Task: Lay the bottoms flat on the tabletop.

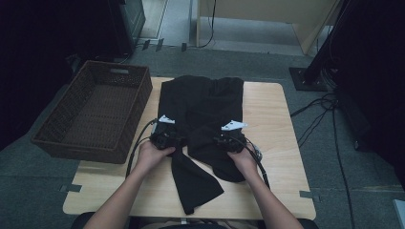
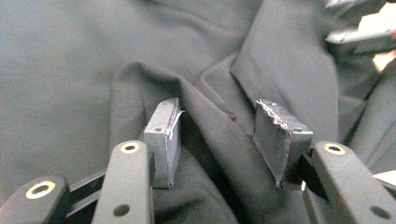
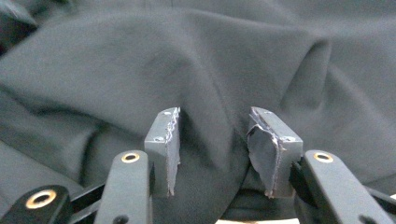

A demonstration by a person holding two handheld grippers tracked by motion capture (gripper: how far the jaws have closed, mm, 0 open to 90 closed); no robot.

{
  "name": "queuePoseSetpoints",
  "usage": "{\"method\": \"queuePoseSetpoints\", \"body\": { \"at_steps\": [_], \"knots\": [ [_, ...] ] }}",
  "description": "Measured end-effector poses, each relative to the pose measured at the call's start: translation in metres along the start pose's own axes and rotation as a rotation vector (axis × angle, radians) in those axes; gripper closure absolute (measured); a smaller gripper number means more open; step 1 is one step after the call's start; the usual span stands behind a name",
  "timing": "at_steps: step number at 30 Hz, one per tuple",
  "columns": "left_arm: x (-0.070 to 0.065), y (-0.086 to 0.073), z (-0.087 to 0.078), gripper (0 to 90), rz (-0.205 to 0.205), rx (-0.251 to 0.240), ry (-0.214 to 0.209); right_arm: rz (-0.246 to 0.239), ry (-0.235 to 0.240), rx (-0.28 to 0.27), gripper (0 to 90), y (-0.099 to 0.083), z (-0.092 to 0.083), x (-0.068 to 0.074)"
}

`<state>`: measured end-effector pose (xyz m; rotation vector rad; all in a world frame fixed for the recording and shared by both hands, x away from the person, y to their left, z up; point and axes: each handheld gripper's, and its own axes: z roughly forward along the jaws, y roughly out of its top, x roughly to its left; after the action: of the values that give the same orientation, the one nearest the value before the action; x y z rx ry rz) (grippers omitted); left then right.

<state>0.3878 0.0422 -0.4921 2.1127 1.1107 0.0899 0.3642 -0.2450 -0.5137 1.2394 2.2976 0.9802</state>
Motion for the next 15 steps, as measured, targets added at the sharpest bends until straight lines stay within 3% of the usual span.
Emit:
{"method": "queuePoseSetpoints", "body": {
  "at_steps": [2, 5, 9, 11, 15],
  "knots": [
    [0.001, -0.001, -0.011, 51.5, -0.005, -0.031, -0.010, 0.000, 0.009, -0.017, 55.8, -0.003, -0.001, -0.002],
    [-0.003, -0.004, -0.023, 50.3, -0.007, -0.022, -0.020, -0.013, 0.004, -0.024, 56.4, -0.009, -0.006, -0.004],
    [-0.014, -0.017, -0.041, 46.4, -0.018, -0.036, -0.031, 0.003, -0.020, 0.018, 55.8, -0.020, -0.023, -0.004],
    [-0.017, -0.022, -0.043, 44.3, -0.011, -0.011, -0.008, 0.020, -0.031, 0.016, 55.8, -0.030, -0.033, -0.004],
    [-0.019, -0.026, -0.050, 44.1, -0.012, -0.018, -0.011, 0.033, -0.048, 0.061, 54.4, -0.046, -0.054, -0.006]
  ]
}}
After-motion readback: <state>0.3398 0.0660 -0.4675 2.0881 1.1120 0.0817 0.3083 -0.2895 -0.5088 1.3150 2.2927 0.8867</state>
